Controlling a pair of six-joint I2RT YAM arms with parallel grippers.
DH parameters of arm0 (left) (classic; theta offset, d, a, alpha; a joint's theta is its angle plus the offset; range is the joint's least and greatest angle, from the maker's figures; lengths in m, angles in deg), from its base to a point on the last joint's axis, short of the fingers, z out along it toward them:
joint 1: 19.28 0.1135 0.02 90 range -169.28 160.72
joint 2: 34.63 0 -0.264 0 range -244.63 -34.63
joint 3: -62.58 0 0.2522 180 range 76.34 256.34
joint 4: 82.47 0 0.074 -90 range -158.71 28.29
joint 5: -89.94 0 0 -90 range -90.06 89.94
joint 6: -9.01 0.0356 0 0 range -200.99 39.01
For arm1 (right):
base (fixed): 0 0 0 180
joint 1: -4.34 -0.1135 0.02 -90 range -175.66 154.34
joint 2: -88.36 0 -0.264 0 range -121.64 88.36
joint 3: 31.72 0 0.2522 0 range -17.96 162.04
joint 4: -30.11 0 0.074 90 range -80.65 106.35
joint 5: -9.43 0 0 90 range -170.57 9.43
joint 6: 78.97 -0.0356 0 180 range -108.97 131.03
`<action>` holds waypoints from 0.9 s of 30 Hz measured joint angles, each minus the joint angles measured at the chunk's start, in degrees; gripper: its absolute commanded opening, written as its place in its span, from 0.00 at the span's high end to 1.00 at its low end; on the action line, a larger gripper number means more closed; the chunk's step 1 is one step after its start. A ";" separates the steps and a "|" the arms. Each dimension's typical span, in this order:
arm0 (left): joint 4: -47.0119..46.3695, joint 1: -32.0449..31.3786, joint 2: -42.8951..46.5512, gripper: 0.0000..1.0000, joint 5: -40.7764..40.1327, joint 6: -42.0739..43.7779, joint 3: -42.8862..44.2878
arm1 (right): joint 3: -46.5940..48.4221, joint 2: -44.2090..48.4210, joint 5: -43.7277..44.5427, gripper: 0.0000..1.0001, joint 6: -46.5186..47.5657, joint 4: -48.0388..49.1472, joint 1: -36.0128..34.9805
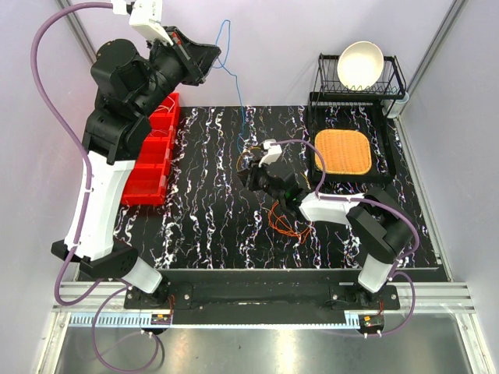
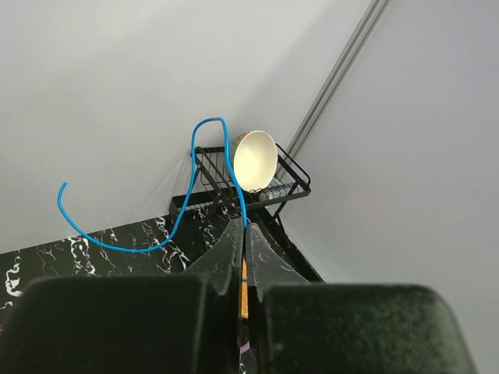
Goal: Untangle the cables
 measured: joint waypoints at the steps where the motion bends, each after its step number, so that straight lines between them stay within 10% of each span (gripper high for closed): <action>1: 0.02 0.00 0.00 1.00 0.00 -0.04 0.00 | 0.00 0.00 0.31 0.98 0.17 0.07 0.00; 19: 0.81 1.42 -0.28 1.00 -1.53 1.90 0.17 | -11.72 14.93 1.49 1.00 -5.42 -5.18 0.00; 27: 3.72 14.51 1.16 1.00 -1.62 3.30 -1.53 | -19.71 35.82 5.99 1.00 -6.71 -19.34 0.07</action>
